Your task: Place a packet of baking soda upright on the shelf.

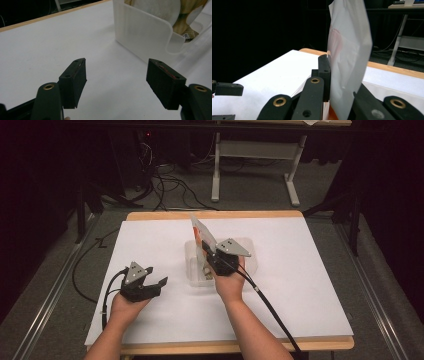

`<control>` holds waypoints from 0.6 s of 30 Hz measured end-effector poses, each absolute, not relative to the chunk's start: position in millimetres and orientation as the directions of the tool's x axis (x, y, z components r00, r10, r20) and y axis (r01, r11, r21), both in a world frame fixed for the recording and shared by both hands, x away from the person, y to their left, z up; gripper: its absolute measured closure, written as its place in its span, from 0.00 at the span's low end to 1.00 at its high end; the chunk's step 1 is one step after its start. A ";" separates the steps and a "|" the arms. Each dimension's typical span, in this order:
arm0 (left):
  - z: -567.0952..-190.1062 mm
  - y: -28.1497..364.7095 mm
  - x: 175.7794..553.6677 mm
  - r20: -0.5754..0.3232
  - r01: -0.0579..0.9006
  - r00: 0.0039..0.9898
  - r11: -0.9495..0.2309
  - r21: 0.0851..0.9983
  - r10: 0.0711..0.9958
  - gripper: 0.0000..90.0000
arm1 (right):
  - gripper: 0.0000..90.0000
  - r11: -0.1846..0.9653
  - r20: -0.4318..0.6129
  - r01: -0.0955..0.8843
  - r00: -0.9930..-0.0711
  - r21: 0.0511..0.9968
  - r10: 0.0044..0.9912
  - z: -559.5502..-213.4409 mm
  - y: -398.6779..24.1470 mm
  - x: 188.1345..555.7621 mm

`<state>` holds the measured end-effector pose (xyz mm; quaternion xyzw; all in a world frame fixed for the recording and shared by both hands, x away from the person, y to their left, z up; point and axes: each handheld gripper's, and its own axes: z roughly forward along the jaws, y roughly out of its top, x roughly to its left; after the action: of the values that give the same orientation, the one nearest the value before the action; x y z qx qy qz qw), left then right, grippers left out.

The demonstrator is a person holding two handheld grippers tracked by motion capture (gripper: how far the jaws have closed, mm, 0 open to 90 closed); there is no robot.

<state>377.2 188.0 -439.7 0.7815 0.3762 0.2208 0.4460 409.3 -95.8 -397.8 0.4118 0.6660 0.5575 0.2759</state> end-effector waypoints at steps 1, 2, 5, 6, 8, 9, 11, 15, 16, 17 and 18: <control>-439.9 187.7 377.3 0.010 0.391 0.620 -0.320 0.863 0.785 0.37 | 1.00 0.044 0.087 0.239 -0.510 0.970 0.856 -398.4 -96.1 409.1; -439.9 187.6 377.3 0.013 0.391 0.621 -0.324 0.861 0.784 0.37 | 1.00 0.048 0.087 0.246 -0.511 0.968 0.855 -399.4 -96.1 408.5; -439.8 187.5 377.0 0.014 0.391 0.622 -0.326 0.861 0.783 0.37 | 1.00 0.051 0.088 0.249 -0.514 0.967 0.853 -402.7 -95.2 406.9; -439.9 187.5 377.0 0.014 0.391 0.622 -0.326 0.861 0.783 0.37 | 1.00 0.051 0.087 0.248 -0.516 0.968 0.852 -403.5 -95.1 406.2; -440.0 187.4 377.2 0.014 0.391 0.621 -0.326 0.861 0.783 0.37 | 1.00 0.051 0.089 0.251 -0.517 0.967 0.851 -404.1 -94.6 405.0; -440.1 187.2 377.1 0.010 0.393 0.621 -0.322 0.861 0.784 0.37 | 1.00 0.054 0.087 0.251 -0.518 0.966 0.851 -404.5 -94.4 404.3; -440.2 187.1 377.1 0.010 0.393 0.622 -0.324 0.860 0.783 0.37 | 1.00 0.055 0.088 0.253 -0.519 0.966 0.850 -405.1 -94.7 403.1; -440.5 186.8 377.4 0.008 0.395 0.624 -0.325 0.859 0.782 0.36 | 1.00 0.063 0.084 0.259 -0.521 0.964 0.850 -406.5 -96.4 400.6; -440.6 186.7 377.6 0.009 0.395 0.624 -0.326 0.859 0.781 0.36 | 1.00 0.062 0.088 0.264 -0.520 0.962 0.849 -407.9 -97.6 399.0; -440.6 186.6 377.6 0.009 0.395 0.624 -0.326 0.859 0.781 0.36 | 1.00 0.062 0.088 0.264 -0.520 0.962 0.849 -407.9 -97.6 399.0; -440.5 186.5 377.4 0.010 0.394 0.625 -0.327 0.859 0.780 0.36 | 1.00 0.064 0.085 0.263 -0.520 0.963 0.850 -408.6 -98.3 398.5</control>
<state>377.4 186.5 -440.5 0.7849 0.3740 0.2179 0.4434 398.5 -98.3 -408.6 0.4101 0.6784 0.5475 0.2680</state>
